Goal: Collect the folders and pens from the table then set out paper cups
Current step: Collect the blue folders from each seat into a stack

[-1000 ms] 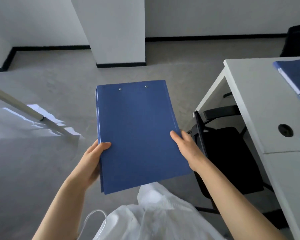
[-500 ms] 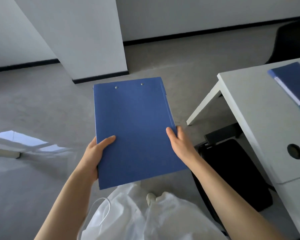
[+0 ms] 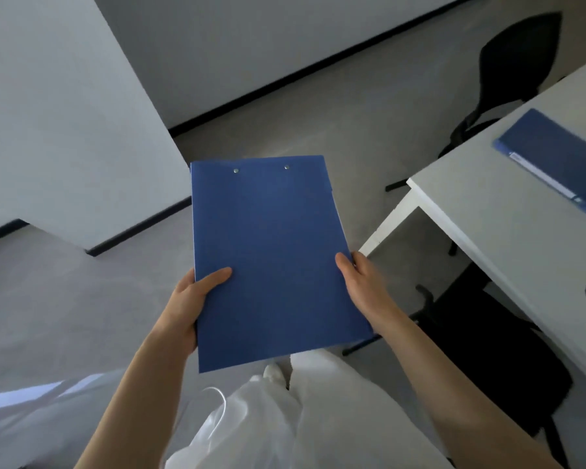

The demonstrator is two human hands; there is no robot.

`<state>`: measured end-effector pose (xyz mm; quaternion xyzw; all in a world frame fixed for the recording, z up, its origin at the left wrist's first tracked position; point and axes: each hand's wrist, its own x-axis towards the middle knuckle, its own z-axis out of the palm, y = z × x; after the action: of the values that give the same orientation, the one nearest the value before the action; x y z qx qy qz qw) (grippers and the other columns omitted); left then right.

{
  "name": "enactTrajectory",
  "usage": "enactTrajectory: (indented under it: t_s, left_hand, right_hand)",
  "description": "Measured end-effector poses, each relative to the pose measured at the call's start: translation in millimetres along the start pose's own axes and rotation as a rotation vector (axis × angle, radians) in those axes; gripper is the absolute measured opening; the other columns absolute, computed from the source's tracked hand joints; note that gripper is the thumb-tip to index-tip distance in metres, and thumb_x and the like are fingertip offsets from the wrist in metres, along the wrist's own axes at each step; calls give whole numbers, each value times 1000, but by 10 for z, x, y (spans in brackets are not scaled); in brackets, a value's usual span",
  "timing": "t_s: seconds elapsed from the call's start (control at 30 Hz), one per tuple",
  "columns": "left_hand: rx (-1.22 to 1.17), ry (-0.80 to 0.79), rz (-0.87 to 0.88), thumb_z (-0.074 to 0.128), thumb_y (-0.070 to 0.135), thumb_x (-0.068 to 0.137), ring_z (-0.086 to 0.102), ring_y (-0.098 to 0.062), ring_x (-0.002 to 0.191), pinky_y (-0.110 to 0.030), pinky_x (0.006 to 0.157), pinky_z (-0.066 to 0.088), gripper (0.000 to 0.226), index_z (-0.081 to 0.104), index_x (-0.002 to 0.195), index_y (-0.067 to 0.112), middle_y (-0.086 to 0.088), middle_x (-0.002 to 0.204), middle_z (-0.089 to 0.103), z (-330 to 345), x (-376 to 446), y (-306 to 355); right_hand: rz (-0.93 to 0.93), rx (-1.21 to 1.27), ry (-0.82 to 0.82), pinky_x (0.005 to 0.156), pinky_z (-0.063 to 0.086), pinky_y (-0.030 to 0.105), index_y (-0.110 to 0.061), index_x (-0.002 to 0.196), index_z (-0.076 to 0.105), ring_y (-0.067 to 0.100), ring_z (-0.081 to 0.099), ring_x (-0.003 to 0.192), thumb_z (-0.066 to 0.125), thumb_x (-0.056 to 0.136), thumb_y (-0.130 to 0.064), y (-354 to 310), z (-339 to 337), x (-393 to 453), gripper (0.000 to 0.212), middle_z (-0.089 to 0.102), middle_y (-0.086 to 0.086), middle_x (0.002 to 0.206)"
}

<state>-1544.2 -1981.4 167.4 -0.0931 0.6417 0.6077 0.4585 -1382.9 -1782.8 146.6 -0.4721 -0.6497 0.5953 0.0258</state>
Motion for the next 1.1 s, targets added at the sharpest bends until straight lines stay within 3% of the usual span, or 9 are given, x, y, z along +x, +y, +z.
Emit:
enactTrajectory:
  t_s: [0.23,0.37,0.53,0.9,1.0,1.1]
  left_hand:
    - [70,-92,-21,66,19,88,74,-29,87,-39,68,59,28,64,116,15,-8,105,76,477,905,748]
    - [97,-124,-11,65,18,89,74,-28,85,-37,64,60,27,65,115,15,-9,105,76,931,1547,1252]
    - [115,-132,-26,68,20,85,74,-28,89,-41,73,56,35,64,120,17,-8,106,75,1391,2183,1772]
    - [209,-260,-86,66,19,86,75,-24,77,-37,64,57,26,64,112,18,-5,95,77,2383,3553,2842]
    - [272,-285,-99,69,20,84,72,-30,88,-41,68,56,28,64,112,17,-9,103,75,2706,4020,3239]
    - [358,-333,-116,72,22,81,72,-32,90,-41,64,57,38,63,118,15,-11,107,74,3024,4477,3667]
  right_hand:
    - [89,122,97,88,54,46,-13,98,61,22,67,93,48,95,-43,-411,-257,855,33,69,3,101]
    - [95,136,127,91,53,49,-8,103,61,27,67,95,48,96,-43,-769,-529,1558,38,68,9,104]
    - [89,104,162,87,54,44,-11,103,61,22,66,93,48,96,-44,-1175,-866,2271,37,68,5,103]
    - [154,258,306,80,56,39,-10,96,65,24,68,88,54,95,-41,-1773,-1433,3632,33,71,3,94]
    - [171,312,351,71,53,30,-12,96,66,21,68,87,54,95,-39,-1949,-1553,4042,30,71,2,95]
    - [175,395,410,82,55,36,-10,103,67,21,68,92,54,96,-37,-2161,-1646,4372,31,71,4,102]
